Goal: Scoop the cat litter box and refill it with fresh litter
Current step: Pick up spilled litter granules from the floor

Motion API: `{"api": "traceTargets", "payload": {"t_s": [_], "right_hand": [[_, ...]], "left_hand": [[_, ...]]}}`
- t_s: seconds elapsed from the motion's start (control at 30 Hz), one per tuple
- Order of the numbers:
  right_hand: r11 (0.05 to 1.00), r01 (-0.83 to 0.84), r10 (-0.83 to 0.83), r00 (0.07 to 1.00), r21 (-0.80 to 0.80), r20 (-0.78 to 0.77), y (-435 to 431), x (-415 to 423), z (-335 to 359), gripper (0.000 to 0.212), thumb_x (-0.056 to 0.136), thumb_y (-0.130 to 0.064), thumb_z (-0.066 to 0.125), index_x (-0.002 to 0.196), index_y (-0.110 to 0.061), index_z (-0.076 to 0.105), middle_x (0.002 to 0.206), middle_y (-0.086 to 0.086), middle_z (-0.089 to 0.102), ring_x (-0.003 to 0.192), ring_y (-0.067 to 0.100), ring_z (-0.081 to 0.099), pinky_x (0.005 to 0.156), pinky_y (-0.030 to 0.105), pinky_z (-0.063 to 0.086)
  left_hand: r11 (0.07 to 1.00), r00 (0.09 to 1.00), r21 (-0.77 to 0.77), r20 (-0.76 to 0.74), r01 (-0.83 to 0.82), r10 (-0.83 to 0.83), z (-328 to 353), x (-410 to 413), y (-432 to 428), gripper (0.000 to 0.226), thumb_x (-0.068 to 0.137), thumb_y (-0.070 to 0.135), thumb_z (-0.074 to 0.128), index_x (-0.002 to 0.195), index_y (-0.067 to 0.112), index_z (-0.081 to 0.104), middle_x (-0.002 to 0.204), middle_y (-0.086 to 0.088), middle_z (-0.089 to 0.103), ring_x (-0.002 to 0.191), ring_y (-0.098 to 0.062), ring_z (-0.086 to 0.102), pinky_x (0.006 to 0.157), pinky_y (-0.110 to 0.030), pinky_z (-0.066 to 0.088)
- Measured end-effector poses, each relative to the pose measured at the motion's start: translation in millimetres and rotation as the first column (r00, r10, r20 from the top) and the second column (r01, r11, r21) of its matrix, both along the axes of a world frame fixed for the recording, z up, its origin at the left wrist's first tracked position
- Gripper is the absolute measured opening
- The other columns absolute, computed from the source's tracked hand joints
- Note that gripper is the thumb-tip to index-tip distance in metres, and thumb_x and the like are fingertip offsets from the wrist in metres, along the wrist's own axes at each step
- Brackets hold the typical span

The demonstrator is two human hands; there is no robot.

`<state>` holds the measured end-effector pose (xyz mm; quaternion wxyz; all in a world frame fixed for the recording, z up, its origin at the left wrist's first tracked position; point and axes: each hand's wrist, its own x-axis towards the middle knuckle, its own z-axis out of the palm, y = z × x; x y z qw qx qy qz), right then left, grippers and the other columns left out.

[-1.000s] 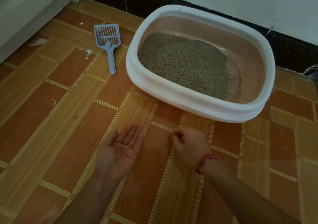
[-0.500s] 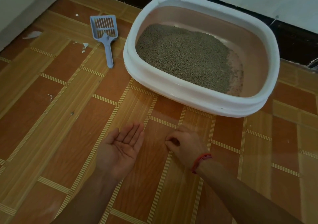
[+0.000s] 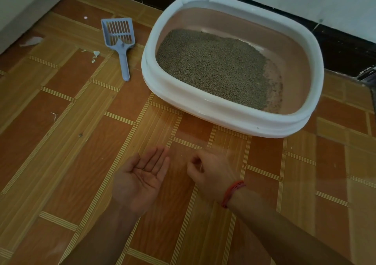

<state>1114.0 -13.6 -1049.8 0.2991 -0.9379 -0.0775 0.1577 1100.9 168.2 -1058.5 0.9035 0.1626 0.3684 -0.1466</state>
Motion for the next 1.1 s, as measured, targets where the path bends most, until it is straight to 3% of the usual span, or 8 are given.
{"api": "traceTargets", "payload": {"t_s": [0.13, 0.33, 0.57, 0.67, 0.77, 0.83, 0.97, 1.1], "right_hand": [[0.988, -0.073, 0.054, 0.989, 0.138, 0.138, 34, -11, 29, 0.012, 0.089, -0.032, 0.053, 0.085, -0.023, 0.06, 0.086, -0.009, 0.055, 0.074, 0.003, 0.051, 0.065, 0.014, 0.043], [0.989, -0.147, 0.133, 0.953, 0.033, 0.273, 71, -23, 25, 0.028, 0.088, -0.034, 0.038, 0.085, -0.017, 0.06, 0.084, 0.0, 0.056, 0.065, 0.02, 0.057, 0.054, 0.04, 0.052], [0.973, -0.231, 0.219, 0.945, 0.022, 0.242, 74, -29, 21, 0.035, 0.09, -0.026, 0.031, 0.098, -0.014, 0.062, 0.089, 0.005, 0.061, 0.072, 0.027, 0.062, 0.059, 0.044, 0.054], [0.978, -0.172, 0.146, 0.969, 0.119, 0.197, 63, -25, 23, 0.036, 0.09, -0.032, 0.029, 0.098, -0.018, 0.061, 0.089, 0.001, 0.063, 0.076, 0.022, 0.062, 0.064, 0.041, 0.053], [0.982, -0.076, 0.053, 0.989, 0.175, 0.135, 42, -15, 24, 0.028, 0.091, -0.029, 0.035, 0.1, -0.019, 0.06, 0.083, -0.005, 0.061, 0.074, 0.01, 0.058, 0.067, 0.025, 0.05], [0.992, -0.002, -0.003, 0.999, 0.127, 0.042, 21, -7, 13, 0.017, 0.096, -0.02, 0.043, 0.101, -0.018, 0.06, 0.074, -0.008, 0.058, 0.065, 0.004, 0.054, 0.062, 0.016, 0.046], [0.996, 0.086, -0.086, 0.996, -0.011, 0.015, -13, 3, -15, 0.011, 0.093, -0.02, 0.054, 0.093, -0.029, 0.06, 0.08, -0.01, 0.065, 0.074, 0.007, 0.063, 0.068, 0.032, 0.057], [0.996, 0.059, -0.059, 0.998, -0.071, -0.003, -15, 5, -19, 0.006, 0.091, -0.026, 0.061, 0.095, -0.027, 0.064, 0.086, -0.012, 0.062, 0.08, 0.007, 0.059, 0.074, 0.031, 0.055]], "left_hand": [[0.998, 0.998, -0.019, -0.004, 0.056, -0.056, 0, -2, -6, 0.055, 0.101, 0.027, 0.034, 0.087, -0.004, 0.077, 0.112, -0.02, 0.071, 0.104, -0.031, 0.071, 0.082, -0.046, 0.059], [0.982, 0.985, -0.072, -0.004, 0.174, -0.175, 2, -7, -7, 0.05, 0.101, 0.036, 0.031, 0.13, 0.003, 0.056, 0.137, -0.013, 0.059, 0.116, -0.026, 0.065, 0.088, -0.041, 0.058], [0.991, 0.991, -0.024, -0.015, 0.133, -0.133, 4, -8, -5, 0.048, 0.098, 0.028, 0.04, 0.092, -0.001, 0.078, 0.12, -0.017, 0.069, 0.108, -0.026, 0.069, 0.091, -0.043, 0.054], [0.995, 0.996, -0.046, 0.014, 0.085, -0.085, 5, -4, 1, 0.028, 0.071, 0.016, 0.065, 0.087, -0.004, 0.077, 0.114, -0.019, 0.071, 0.104, -0.028, 0.071, 0.077, -0.043, 0.061], [0.999, 0.999, -0.05, 0.035, -0.001, 0.003, 3, -2, 8, 0.041, 0.05, 0.012, 0.072, 0.085, -0.008, 0.076, 0.112, -0.022, 0.071, 0.102, -0.034, 0.071, 0.072, -0.046, 0.061], [0.999, 0.999, -0.038, 0.033, -0.018, 0.02, 2, -3, 9, 0.034, 0.057, 0.012, 0.071, 0.084, -0.008, 0.077, 0.113, -0.021, 0.071, 0.104, -0.034, 0.07, 0.078, -0.046, 0.061], [1.0, 1.0, -0.013, -0.009, -0.023, 0.023, -3, -3, 9, 0.048, 0.098, 0.022, 0.043, 0.082, -0.007, 0.077, 0.113, -0.02, 0.071, 0.104, -0.033, 0.07, 0.085, -0.046, 0.058], [1.0, 1.0, -0.004, -0.01, -0.026, 0.026, -1, -1, 7, 0.053, 0.101, 0.025, 0.039, 0.083, -0.008, 0.077, 0.114, -0.02, 0.071, 0.105, -0.034, 0.07, 0.087, -0.046, 0.056]]}}
